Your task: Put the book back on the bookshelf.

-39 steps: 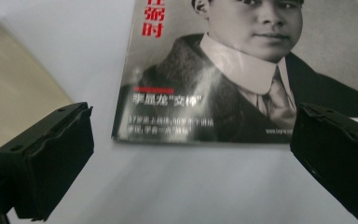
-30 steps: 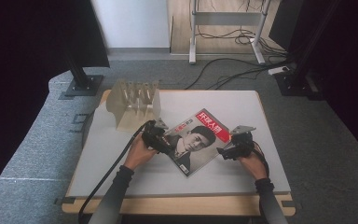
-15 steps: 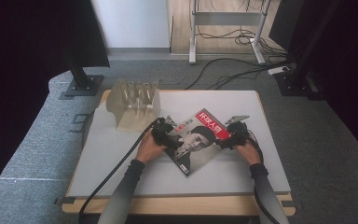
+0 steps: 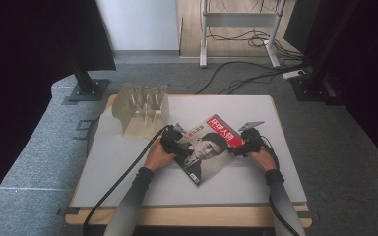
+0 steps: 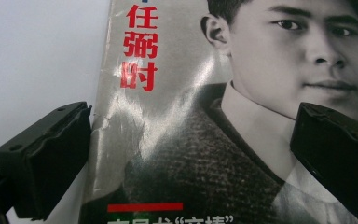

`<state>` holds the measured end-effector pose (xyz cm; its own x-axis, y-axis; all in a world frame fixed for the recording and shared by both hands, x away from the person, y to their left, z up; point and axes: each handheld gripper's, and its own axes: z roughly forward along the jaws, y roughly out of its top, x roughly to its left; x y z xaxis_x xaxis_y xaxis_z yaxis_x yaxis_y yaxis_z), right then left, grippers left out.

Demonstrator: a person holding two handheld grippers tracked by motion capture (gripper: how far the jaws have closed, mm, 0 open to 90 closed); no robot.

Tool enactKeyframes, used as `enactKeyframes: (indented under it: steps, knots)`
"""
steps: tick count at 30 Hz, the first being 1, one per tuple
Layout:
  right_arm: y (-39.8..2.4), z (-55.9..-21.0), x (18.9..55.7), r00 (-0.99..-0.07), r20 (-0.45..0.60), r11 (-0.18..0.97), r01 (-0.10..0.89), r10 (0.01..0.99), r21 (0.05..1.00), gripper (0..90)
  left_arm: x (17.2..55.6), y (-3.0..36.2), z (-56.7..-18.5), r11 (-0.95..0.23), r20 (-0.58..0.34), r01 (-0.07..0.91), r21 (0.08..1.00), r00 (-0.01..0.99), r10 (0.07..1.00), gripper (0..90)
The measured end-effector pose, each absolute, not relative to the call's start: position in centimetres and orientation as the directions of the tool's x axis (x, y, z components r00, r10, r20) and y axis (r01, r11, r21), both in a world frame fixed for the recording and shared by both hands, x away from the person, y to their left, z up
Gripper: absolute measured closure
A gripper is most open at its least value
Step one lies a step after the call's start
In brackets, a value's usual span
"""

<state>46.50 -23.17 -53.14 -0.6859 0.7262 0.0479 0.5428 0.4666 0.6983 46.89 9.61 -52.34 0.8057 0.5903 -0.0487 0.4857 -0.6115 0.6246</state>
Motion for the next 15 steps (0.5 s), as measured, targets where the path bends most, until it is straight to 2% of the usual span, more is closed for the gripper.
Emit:
enactKeyframes:
  steps: [15]
  knots:
    - [-22.6, -53.2, 43.7, -0.711, 0.043, 0.482, 0.519, 0.702, 0.706, 0.0, 43.6, 10.5, -52.4, -0.619, -0.048, 0.473, 0.627, 0.817, 0.575, 0.0]
